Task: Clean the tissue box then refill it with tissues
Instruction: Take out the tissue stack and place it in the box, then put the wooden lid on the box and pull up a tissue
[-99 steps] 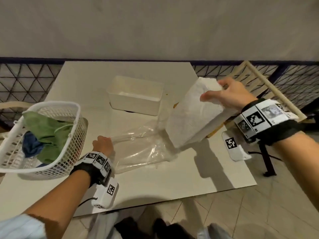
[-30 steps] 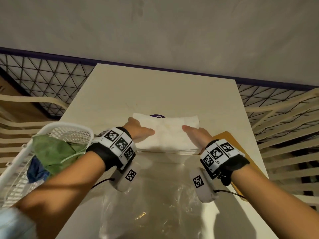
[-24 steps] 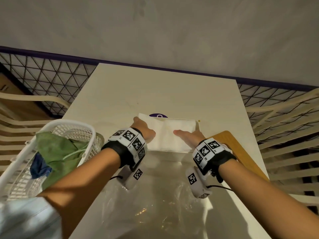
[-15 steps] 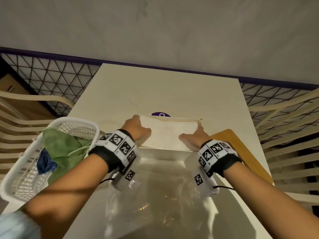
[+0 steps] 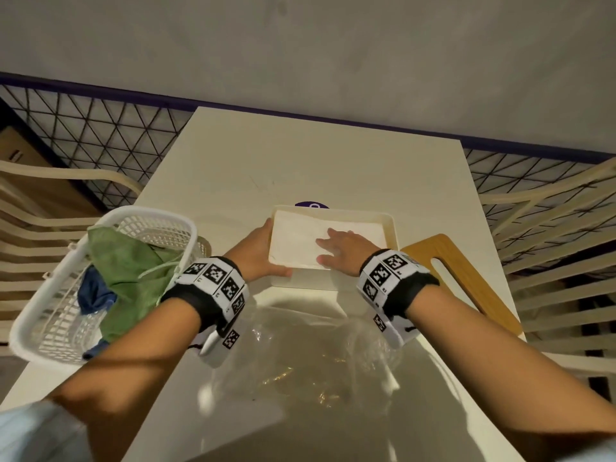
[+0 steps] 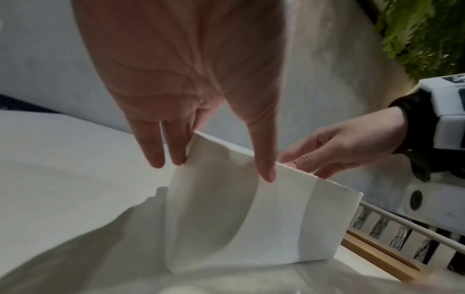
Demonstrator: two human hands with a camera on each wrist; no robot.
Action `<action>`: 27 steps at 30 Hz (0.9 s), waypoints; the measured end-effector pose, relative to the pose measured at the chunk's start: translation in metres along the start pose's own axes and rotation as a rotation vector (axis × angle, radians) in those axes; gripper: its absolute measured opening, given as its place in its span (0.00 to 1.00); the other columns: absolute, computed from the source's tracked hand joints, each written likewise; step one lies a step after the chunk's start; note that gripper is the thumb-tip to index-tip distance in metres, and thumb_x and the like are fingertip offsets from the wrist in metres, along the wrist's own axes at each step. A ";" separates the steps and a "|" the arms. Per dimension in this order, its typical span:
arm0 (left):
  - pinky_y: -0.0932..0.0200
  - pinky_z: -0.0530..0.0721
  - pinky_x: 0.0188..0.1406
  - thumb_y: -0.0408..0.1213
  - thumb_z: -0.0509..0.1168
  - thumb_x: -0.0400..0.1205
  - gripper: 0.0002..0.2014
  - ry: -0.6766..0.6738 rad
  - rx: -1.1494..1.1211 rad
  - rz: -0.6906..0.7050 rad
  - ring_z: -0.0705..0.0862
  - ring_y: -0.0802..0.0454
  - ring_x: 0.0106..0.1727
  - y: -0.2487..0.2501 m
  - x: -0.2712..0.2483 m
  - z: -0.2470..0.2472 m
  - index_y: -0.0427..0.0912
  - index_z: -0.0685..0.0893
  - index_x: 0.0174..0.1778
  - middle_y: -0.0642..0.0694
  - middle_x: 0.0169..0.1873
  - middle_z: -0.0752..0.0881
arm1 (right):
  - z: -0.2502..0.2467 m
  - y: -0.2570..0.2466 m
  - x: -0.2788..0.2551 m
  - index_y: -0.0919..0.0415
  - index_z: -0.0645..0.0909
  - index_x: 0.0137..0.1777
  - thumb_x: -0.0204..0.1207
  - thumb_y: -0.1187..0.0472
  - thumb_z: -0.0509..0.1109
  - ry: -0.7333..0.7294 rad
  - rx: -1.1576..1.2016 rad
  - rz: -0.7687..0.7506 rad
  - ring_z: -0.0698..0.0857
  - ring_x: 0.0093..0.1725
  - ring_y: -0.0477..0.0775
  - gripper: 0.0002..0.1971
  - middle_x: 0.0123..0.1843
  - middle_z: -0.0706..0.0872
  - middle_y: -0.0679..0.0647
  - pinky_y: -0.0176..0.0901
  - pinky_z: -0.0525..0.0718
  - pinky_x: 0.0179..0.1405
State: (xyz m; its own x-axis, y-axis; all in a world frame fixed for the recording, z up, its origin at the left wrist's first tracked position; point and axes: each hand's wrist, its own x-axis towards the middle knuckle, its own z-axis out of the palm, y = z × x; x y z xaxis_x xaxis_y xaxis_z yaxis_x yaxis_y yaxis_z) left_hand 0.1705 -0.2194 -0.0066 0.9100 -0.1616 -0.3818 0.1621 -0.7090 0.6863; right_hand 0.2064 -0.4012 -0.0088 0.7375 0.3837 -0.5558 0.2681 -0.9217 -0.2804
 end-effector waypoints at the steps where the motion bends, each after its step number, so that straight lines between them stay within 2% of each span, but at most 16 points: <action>1: 0.55 0.74 0.67 0.34 0.78 0.66 0.45 0.015 -0.008 0.013 0.76 0.47 0.69 -0.002 0.001 0.001 0.41 0.60 0.76 0.42 0.68 0.78 | 0.001 0.001 0.001 0.51 0.52 0.81 0.83 0.49 0.54 -0.026 -0.004 0.013 0.45 0.83 0.61 0.28 0.85 0.46 0.54 0.51 0.45 0.80; 4: 0.51 0.76 0.68 0.35 0.78 0.67 0.46 0.026 0.002 0.030 0.77 0.46 0.67 -0.005 0.002 0.001 0.42 0.59 0.77 0.41 0.68 0.78 | 0.002 0.006 -0.001 0.51 0.53 0.80 0.82 0.48 0.55 -0.029 0.068 0.003 0.45 0.83 0.61 0.28 0.85 0.47 0.52 0.53 0.45 0.81; 6: 0.53 0.75 0.67 0.35 0.78 0.68 0.46 0.026 0.006 0.035 0.76 0.46 0.68 -0.008 0.003 0.001 0.43 0.58 0.78 0.41 0.69 0.77 | -0.001 0.012 -0.010 0.54 0.60 0.78 0.81 0.51 0.59 0.062 0.256 -0.021 0.54 0.82 0.57 0.26 0.83 0.56 0.53 0.49 0.50 0.81; 7: 0.55 0.75 0.66 0.35 0.77 0.68 0.46 0.029 0.007 0.040 0.76 0.46 0.68 -0.009 0.004 0.001 0.43 0.58 0.78 0.41 0.69 0.77 | -0.002 0.018 -0.015 0.57 0.65 0.76 0.81 0.54 0.61 0.163 0.383 -0.019 0.62 0.80 0.56 0.24 0.81 0.64 0.54 0.45 0.56 0.79; 9: 0.58 0.73 0.64 0.35 0.77 0.69 0.46 0.032 0.018 0.040 0.76 0.46 0.69 -0.012 0.005 0.001 0.44 0.57 0.79 0.41 0.70 0.76 | -0.005 0.035 -0.026 0.60 0.74 0.70 0.79 0.58 0.64 0.421 0.562 0.027 0.73 0.72 0.56 0.20 0.72 0.76 0.57 0.40 0.67 0.69; 11: 0.61 0.71 0.62 0.35 0.76 0.69 0.46 0.037 0.019 0.040 0.76 0.45 0.69 -0.013 0.005 0.002 0.45 0.56 0.79 0.42 0.71 0.75 | -0.003 0.062 -0.035 0.62 0.78 0.65 0.78 0.60 0.65 0.660 0.588 0.130 0.78 0.66 0.58 0.16 0.67 0.79 0.59 0.40 0.72 0.61; 13: 0.61 0.71 0.63 0.36 0.76 0.69 0.46 0.040 0.025 0.035 0.75 0.45 0.70 -0.014 0.005 0.002 0.45 0.56 0.79 0.42 0.72 0.74 | 0.002 0.092 -0.040 0.63 0.79 0.62 0.78 0.63 0.65 0.775 0.522 0.304 0.80 0.62 0.61 0.14 0.64 0.81 0.63 0.44 0.75 0.58; 15: 0.55 0.72 0.69 0.38 0.77 0.69 0.48 0.039 0.029 0.024 0.74 0.45 0.71 -0.015 0.006 0.002 0.46 0.55 0.80 0.42 0.73 0.73 | 0.013 0.118 -0.040 0.64 0.76 0.64 0.76 0.63 0.66 0.680 0.456 0.479 0.80 0.62 0.64 0.17 0.65 0.80 0.66 0.47 0.76 0.56; 18: 0.49 0.69 0.75 0.39 0.77 0.68 0.51 0.034 -0.004 -0.036 0.72 0.45 0.74 -0.015 0.005 0.003 0.45 0.51 0.81 0.43 0.77 0.68 | 0.037 0.142 -0.037 0.66 0.71 0.70 0.71 0.57 0.73 0.336 0.329 0.618 0.78 0.66 0.65 0.29 0.70 0.77 0.64 0.50 0.77 0.61; 20: 0.50 0.67 0.75 0.39 0.77 0.69 0.52 0.035 -0.035 -0.085 0.72 0.45 0.75 -0.014 0.004 0.003 0.44 0.48 0.82 0.45 0.80 0.64 | 0.052 0.151 -0.035 0.66 0.74 0.64 0.67 0.53 0.76 0.228 0.237 0.658 0.80 0.58 0.64 0.29 0.66 0.78 0.65 0.49 0.79 0.54; 22: 0.51 0.67 0.73 0.39 0.76 0.70 0.50 0.037 -0.044 -0.097 0.73 0.45 0.73 -0.014 0.002 0.003 0.47 0.51 0.82 0.46 0.79 0.65 | 0.058 0.156 -0.034 0.66 0.79 0.53 0.66 0.53 0.76 0.213 0.184 0.671 0.81 0.53 0.64 0.21 0.60 0.80 0.65 0.43 0.78 0.42; 24: 0.53 0.68 0.71 0.38 0.75 0.71 0.46 0.041 -0.044 -0.098 0.74 0.45 0.73 -0.012 -0.001 0.003 0.49 0.54 0.81 0.47 0.78 0.68 | 0.056 0.160 -0.034 0.64 0.78 0.36 0.66 0.56 0.76 0.226 0.225 0.649 0.81 0.43 0.61 0.13 0.47 0.82 0.64 0.39 0.74 0.31; 25: 0.53 0.68 0.71 0.38 0.75 0.71 0.46 0.043 -0.052 -0.101 0.74 0.45 0.73 -0.011 -0.002 0.003 0.49 0.54 0.80 0.47 0.78 0.68 | 0.052 0.162 -0.035 0.64 0.76 0.34 0.66 0.57 0.76 0.227 0.287 0.644 0.79 0.40 0.60 0.13 0.44 0.81 0.63 0.40 0.73 0.30; 27: 0.54 0.68 0.71 0.37 0.75 0.71 0.46 0.040 -0.075 -0.111 0.74 0.45 0.73 -0.010 -0.004 0.002 0.49 0.54 0.81 0.47 0.78 0.68 | 0.039 0.156 -0.043 0.64 0.77 0.42 0.67 0.59 0.76 0.320 0.475 0.606 0.78 0.38 0.58 0.12 0.47 0.80 0.60 0.40 0.72 0.34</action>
State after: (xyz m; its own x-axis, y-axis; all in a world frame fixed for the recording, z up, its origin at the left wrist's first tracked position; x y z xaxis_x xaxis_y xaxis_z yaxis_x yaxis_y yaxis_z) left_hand 0.1647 -0.2130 -0.0126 0.8991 -0.0564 -0.4341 0.2893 -0.6677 0.6859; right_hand 0.1926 -0.5597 -0.0588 0.8299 -0.2717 -0.4874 -0.4687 -0.8133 -0.3448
